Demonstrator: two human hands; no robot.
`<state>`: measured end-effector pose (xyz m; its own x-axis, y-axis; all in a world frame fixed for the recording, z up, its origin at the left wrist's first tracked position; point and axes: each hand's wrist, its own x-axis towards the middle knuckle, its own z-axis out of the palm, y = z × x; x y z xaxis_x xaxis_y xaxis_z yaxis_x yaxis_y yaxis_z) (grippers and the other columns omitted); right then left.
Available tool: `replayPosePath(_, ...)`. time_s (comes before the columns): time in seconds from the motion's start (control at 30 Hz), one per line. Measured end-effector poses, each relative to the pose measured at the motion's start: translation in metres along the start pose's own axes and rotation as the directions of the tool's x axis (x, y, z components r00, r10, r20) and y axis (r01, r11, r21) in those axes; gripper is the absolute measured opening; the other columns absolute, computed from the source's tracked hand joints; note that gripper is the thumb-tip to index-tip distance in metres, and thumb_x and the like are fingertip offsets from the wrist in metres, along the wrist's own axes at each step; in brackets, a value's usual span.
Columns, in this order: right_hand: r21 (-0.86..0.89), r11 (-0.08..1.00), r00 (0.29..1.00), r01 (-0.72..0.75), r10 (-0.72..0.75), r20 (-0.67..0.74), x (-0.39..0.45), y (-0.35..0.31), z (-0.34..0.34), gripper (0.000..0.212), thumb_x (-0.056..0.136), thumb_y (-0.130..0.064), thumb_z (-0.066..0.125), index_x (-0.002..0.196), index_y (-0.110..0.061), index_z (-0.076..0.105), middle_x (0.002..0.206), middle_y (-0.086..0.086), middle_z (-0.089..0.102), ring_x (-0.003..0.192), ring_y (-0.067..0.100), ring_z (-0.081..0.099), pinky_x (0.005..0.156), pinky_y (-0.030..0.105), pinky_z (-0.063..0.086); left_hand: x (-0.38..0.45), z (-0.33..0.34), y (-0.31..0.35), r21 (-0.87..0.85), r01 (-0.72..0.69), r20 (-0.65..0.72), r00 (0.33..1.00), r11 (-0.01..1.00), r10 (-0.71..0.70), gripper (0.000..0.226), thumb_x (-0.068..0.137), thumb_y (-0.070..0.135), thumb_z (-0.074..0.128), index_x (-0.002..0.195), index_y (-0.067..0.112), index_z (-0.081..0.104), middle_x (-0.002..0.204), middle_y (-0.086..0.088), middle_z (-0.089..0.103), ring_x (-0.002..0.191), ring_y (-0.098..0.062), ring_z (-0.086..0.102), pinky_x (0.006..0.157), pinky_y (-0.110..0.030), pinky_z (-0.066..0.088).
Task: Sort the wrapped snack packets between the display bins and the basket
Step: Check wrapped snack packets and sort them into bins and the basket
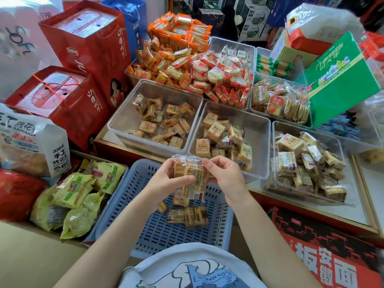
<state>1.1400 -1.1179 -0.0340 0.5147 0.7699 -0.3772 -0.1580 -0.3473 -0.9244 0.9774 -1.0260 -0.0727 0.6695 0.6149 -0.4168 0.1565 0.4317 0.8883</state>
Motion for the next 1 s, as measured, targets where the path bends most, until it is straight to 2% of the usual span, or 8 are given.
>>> replayPosePath(0.2,-0.057,0.994,0.99,0.088,-0.093,-0.104,0.0,-0.002,0.002,0.022,0.096,-0.025,0.068,0.081,-0.01,0.068,0.081,0.01,0.073,0.072,0.019,0.069,0.067,0.033,0.062,0.004,0.005,0.004,0.006,0.013,0.005,1.0,1.0,-0.013,0.075,0.068,0.035,0.093,0.131,0.023,0.055,0.117,-0.004,0.075,0.107,-0.022,0.073,0.088,-0.042,0.059)
replayPosePath(0.3,-0.08,0.991,0.991,0.11,-0.116,-0.065,0.0,-0.005,0.002,0.013,0.098,-0.031,0.067,0.103,-0.018,0.068,0.099,0.01,0.073,0.087,0.018,0.072,0.076,0.033,0.063,0.004,0.008,0.004,-0.025,0.043,-0.101,0.994,0.999,-0.045,0.078,0.065,0.045,0.095,0.128,0.02,0.057,0.114,-0.004,0.076,0.103,-0.021,0.074,0.092,-0.048,0.059)
replayPosePath(0.43,-0.218,0.976,0.995,-0.026,0.047,0.092,0.002,0.001,0.008,0.033,0.097,-0.034,0.068,0.126,-0.024,0.055,0.117,0.001,0.068,0.095,0.01,0.067,0.078,0.027,0.058,0.004,0.011,0.008,-0.063,0.062,-0.224,0.972,0.996,-0.075,0.074,0.067,0.058,0.08,0.125,0.017,0.058,0.113,-0.008,0.074,0.1,-0.022,0.075,0.088,-0.045,0.061)
replayPosePath(0.53,-0.099,0.991,0.991,-0.091,0.1,0.093,0.005,0.006,0.009,0.032,0.102,-0.027,0.062,0.131,-0.016,0.057,0.121,0.003,0.07,0.109,0.014,0.068,0.087,0.03,0.057,0.005,0.008,0.01,-0.122,0.057,-0.228,0.97,0.991,-0.084,0.032,0.097,0.035,0.065,0.122,0.014,0.061,0.115,-0.013,0.074,0.099,-0.024,0.075,0.083,-0.041,0.062)
replayPosePath(0.63,0.13,0.975,0.984,-0.179,0.175,0.042,0.01,0.006,0.003,0.029,0.103,-0.021,0.058,0.13,-0.009,0.056,0.123,0.011,0.069,0.116,0.024,0.066,0.102,0.043,0.053,0.004,0.002,0.01,-0.235,0.06,-0.182,0.978,0.97,-0.105,0.027,0.104,0.025,0.056,0.126,0.01,0.063,0.117,-0.015,0.074,0.097,-0.024,0.075,0.079,-0.038,0.063)
replayPosePath(0.83,0.165,0.973,0.987,-0.161,0.163,0.001,0.009,-0.007,-0.003,0.021,0.107,-0.019,0.042,0.12,-0.011,0.058,0.115,0.015,0.065,0.106,0.026,0.063,0.082,0.039,0.055,0.003,-0.001,0.019,-0.407,0.099,-0.055,0.99,0.908,-0.133,0.033,0.107,0.024,0.048,0.132,0.008,0.062,0.115,-0.015,0.074,0.091,-0.025,0.074,0.072,-0.035,0.063)
replayPosePath(0.9,0.116,0.981,0.988,-0.153,0.148,0.043,0.005,-0.011,-0.001,0.028,0.107,-0.031,0.042,0.123,-0.013,0.057,0.109,0.012,0.063,0.098,0.024,0.062,0.072,0.037,0.053,0.003,0.002,0.023,-0.43,0.121,-0.007,0.99,0.895,-0.138,0.033,0.107,0.023,0.045,0.133,0.008,0.06,0.111,-0.013,0.074,0.089,-0.024,0.073,0.072,-0.034,0.062)
replayPosePath(1.0,-0.014,0.992,0.986,-0.125,0.126,0.108,0.005,-0.014,-0.001,0.05,0.095,-0.052,0.061,0.128,-0.017,0.048,0.104,0.005,0.063,0.084,0.017,0.063,0.064,0.033,0.052,0.001,0.007,0.025,-0.446,0.147,0.103,0.988,0.883,-0.112,0.043,0.098,0.035,0.054,0.131,0.008,0.059,0.101,-0.009,0.07,0.081,-0.019,0.066,0.071,-0.032,0.059)
